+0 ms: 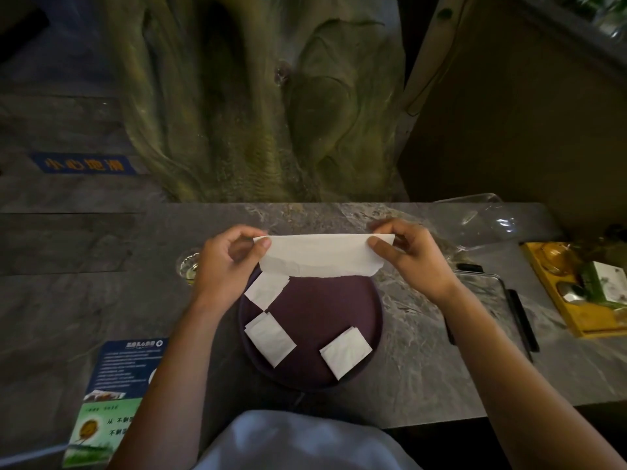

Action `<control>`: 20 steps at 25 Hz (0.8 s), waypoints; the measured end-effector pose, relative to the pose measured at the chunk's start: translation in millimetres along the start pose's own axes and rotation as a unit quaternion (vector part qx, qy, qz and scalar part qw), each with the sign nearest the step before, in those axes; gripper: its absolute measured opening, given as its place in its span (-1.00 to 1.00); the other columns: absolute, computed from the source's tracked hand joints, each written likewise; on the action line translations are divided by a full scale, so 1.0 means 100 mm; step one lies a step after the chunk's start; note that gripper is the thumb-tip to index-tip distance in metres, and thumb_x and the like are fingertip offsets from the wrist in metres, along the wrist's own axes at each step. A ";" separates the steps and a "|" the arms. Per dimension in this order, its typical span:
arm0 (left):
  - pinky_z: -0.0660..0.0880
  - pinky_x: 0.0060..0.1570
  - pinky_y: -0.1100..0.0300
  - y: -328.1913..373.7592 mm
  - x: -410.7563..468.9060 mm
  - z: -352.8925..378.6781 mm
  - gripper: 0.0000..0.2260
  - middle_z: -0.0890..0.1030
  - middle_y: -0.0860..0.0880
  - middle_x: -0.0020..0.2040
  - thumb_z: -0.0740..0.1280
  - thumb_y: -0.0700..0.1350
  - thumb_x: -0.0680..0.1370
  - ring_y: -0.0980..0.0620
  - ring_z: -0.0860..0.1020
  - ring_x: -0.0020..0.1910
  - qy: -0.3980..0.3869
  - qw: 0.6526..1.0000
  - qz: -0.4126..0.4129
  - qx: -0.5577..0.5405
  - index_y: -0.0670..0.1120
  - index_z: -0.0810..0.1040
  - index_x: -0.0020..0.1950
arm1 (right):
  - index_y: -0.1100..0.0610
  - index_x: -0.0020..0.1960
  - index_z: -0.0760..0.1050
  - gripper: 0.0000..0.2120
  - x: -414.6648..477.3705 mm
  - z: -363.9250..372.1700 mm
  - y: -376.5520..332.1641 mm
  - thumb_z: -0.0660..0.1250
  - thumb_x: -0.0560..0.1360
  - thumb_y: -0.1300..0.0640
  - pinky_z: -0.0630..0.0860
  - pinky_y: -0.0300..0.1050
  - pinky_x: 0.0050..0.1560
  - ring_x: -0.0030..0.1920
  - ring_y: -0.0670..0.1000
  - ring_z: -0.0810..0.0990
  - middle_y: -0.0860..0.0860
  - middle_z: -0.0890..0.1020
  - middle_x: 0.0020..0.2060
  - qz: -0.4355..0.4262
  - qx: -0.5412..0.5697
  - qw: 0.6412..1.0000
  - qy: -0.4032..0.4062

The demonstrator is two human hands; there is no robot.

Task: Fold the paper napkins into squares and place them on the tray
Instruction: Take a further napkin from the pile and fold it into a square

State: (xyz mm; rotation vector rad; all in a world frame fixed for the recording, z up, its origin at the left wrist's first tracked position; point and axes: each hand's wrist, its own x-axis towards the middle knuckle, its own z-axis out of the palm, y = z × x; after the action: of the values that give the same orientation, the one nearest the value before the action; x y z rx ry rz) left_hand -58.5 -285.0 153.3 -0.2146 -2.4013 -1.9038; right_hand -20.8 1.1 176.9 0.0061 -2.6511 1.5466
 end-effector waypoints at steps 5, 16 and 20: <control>0.51 -0.19 0.38 0.00 -0.03 0.03 -0.83 0.70 0.17 -0.23 0.43 -0.21 0.49 0.24 0.62 -0.23 0.003 1.000 -0.013 -0.022 0.08 0.62 -0.15 | 0.16 -0.05 0.54 -0.95 -0.04 0.03 -0.06 0.31 0.57 0.24 0.50 -0.23 -0.27 -0.26 -0.11 0.58 0.03 0.61 -0.24 0.008 0.082 0.996 0.033; 0.38 0.20 0.43 0.06 -0.05 0.06 -0.58 0.62 0.22 0.13 0.54 0.03 0.33 0.33 0.53 0.18 -0.170 0.983 -0.039 0.050 0.16 0.56 0.16 | 0.08 0.01 0.58 -0.92 0.05 0.03 -0.33 0.31 0.57 0.12 0.50 0.16 -0.33 -0.23 0.38 0.57 0.36 0.58 -0.20 -0.051 0.037 0.994 -0.091; 0.48 0.22 0.16 0.18 -0.09 0.24 -0.60 0.68 0.05 0.09 0.56 -0.14 0.36 0.17 0.60 0.14 -0.257 0.965 -0.055 -0.019 0.03 0.59 0.17 | 0.24 0.08 0.54 -0.87 0.14 0.03 -0.59 0.28 0.59 0.21 0.54 -0.15 -0.35 -0.24 0.18 0.65 0.32 0.64 -0.15 -0.043 0.030 0.981 -0.186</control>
State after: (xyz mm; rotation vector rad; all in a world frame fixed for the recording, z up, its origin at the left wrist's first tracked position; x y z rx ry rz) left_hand -45.7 -258.6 164.1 -0.6677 -2.7374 -2.1606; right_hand -32.2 -29.9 227.5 0.4498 -2.8233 1.7431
